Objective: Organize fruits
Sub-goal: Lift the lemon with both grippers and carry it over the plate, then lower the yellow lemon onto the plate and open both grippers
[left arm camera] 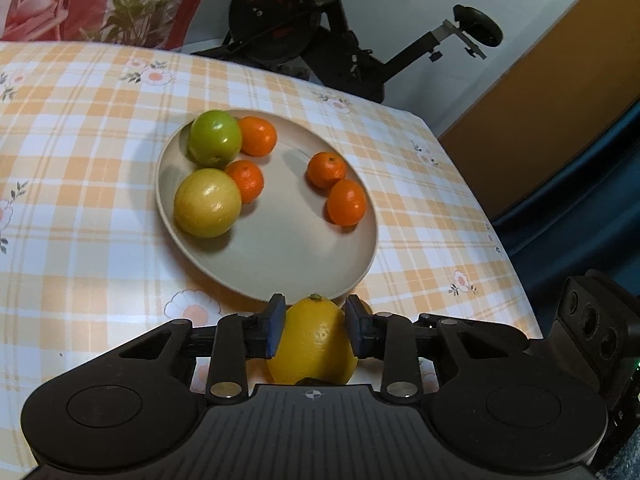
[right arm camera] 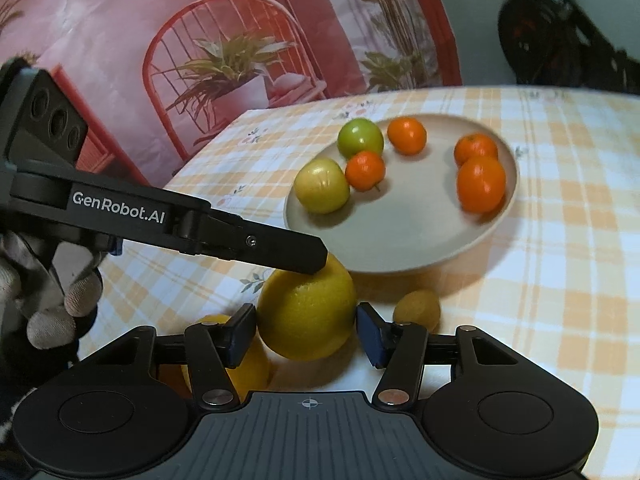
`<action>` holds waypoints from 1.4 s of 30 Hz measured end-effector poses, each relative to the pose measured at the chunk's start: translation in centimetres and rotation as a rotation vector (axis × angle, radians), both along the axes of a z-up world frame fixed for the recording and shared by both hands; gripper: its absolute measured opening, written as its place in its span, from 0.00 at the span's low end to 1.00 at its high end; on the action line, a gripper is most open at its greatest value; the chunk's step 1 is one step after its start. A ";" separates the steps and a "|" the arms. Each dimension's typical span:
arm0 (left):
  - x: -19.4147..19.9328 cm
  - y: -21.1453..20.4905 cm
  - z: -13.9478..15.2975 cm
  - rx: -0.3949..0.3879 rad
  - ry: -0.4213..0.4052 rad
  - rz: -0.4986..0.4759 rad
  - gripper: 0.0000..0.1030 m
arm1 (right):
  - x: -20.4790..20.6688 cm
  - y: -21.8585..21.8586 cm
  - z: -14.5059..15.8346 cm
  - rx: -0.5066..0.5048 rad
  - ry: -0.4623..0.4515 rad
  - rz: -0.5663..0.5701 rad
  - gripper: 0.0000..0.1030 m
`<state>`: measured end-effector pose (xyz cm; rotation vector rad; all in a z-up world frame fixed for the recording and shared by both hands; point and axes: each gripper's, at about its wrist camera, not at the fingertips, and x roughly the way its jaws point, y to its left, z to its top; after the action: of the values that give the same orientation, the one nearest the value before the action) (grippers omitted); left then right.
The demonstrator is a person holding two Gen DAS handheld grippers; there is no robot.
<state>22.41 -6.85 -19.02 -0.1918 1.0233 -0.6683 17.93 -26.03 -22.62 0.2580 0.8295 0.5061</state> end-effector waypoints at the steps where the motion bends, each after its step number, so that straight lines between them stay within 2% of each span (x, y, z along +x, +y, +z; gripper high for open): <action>1: 0.0 0.0 0.1 -0.004 -0.004 0.001 0.33 | -0.1 0.1 0.2 -0.016 -0.017 0.002 0.49; 11: -0.4 -0.3 2.0 -0.020 -0.073 0.003 0.33 | -0.6 0.8 2.3 -0.140 -0.152 0.034 0.49; 19: 0.9 -1.1 2.6 -0.015 -0.101 0.003 0.33 | 0.8 1.2 3.1 -0.243 -0.228 0.054 0.49; 25: 3.2 -2.0 3.0 -0.017 -0.122 0.011 0.33 | 3.4 0.7 3.5 -0.291 -0.258 0.058 0.49; 35: 8.0 -3.0 2.0 -0.013 -0.087 0.048 0.33 | 8.9 0.6 2.6 -0.375 -0.263 0.092 0.49; 42: 9.8 -3.4 1.1 -0.006 -0.065 0.062 0.33 | 10.9 1.0 1.6 -0.426 -0.251 0.119 0.49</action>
<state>32.18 -10.23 -17.94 -0.2045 0.9500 -0.6178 28.82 -25.07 -21.03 -0.2449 0.6897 0.4497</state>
